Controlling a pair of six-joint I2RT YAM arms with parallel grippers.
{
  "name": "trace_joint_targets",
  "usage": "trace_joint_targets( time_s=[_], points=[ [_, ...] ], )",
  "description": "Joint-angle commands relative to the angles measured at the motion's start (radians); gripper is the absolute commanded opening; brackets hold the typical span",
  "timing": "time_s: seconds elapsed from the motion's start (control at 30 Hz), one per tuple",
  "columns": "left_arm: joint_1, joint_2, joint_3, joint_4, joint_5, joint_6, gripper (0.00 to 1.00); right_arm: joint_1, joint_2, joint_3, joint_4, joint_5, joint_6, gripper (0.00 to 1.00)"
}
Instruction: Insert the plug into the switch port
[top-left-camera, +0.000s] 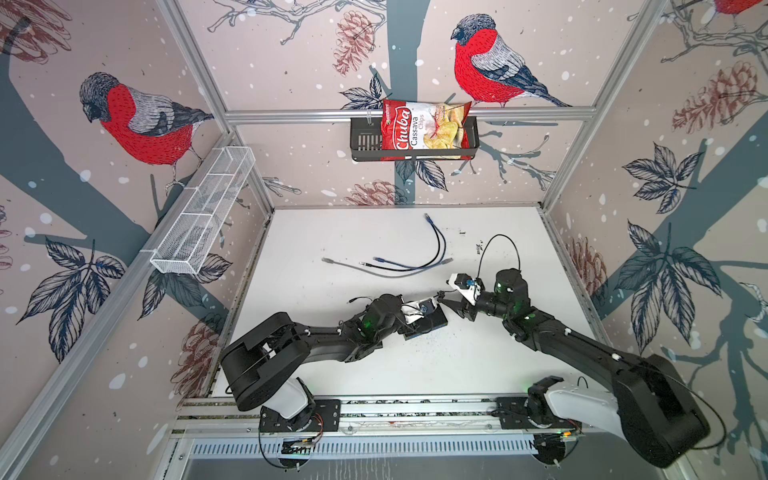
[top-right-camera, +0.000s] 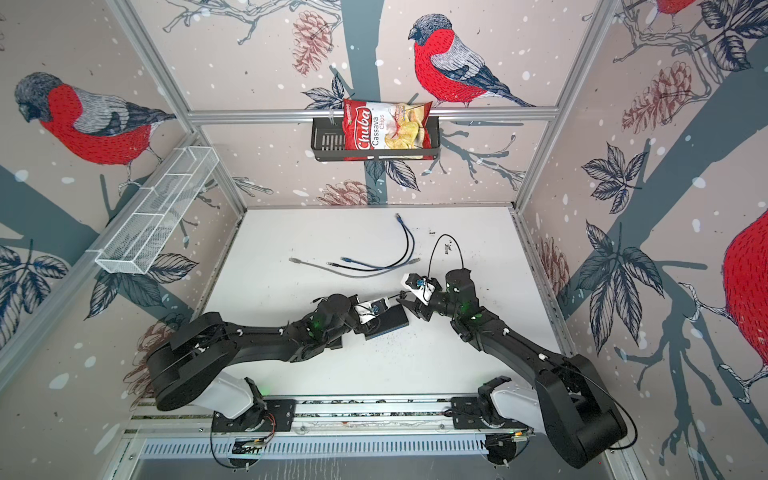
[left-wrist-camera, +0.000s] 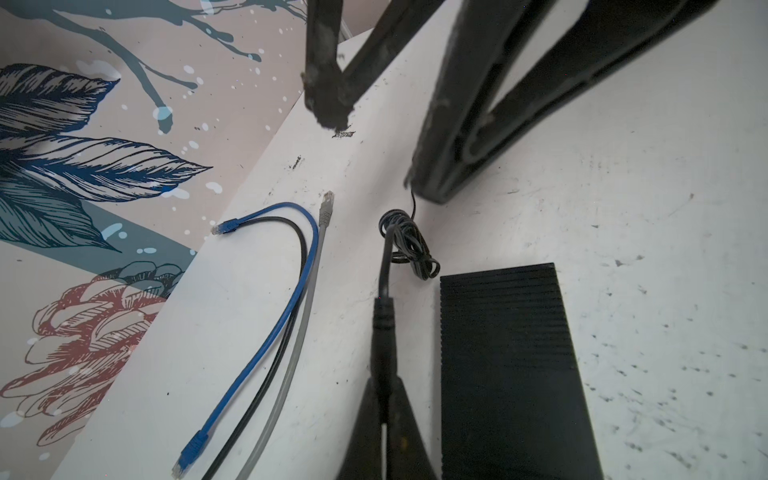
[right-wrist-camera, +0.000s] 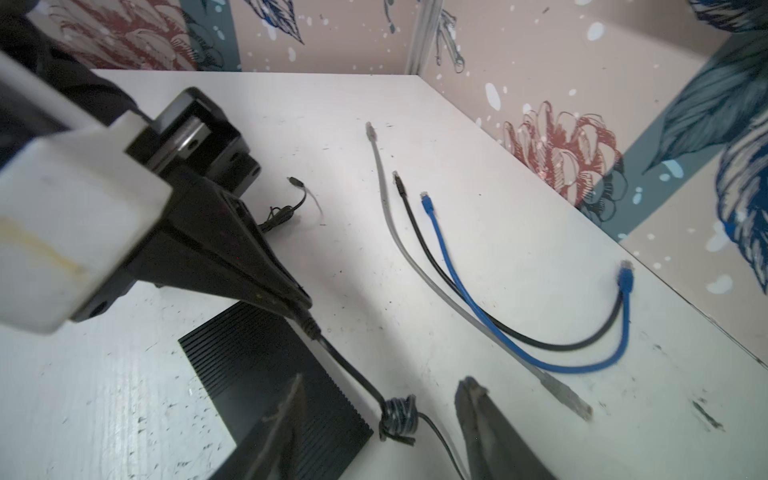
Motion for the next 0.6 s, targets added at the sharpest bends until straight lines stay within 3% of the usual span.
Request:
trace_joint_targets(
  time_s=[0.0,0.13,0.27,0.57],
  points=[
    [0.002,-0.005,-0.004,0.048,0.014,0.015,0.0,0.008,0.033,0.032,-0.048,-0.074,-0.091,0.55],
    [0.003,-0.012,-0.007,0.055,0.018,0.019,0.0,0.024,0.079,0.071,-0.089,-0.118,-0.132,0.42],
    [0.002,-0.02,-0.009,0.073,0.032,0.021,0.0,0.033,0.107,0.088,-0.093,-0.137,-0.132,0.36],
    [0.002,-0.026,-0.013,0.083,0.044,0.028,0.0,0.048,0.141,0.093,-0.065,-0.155,-0.12,0.31]
  ],
)
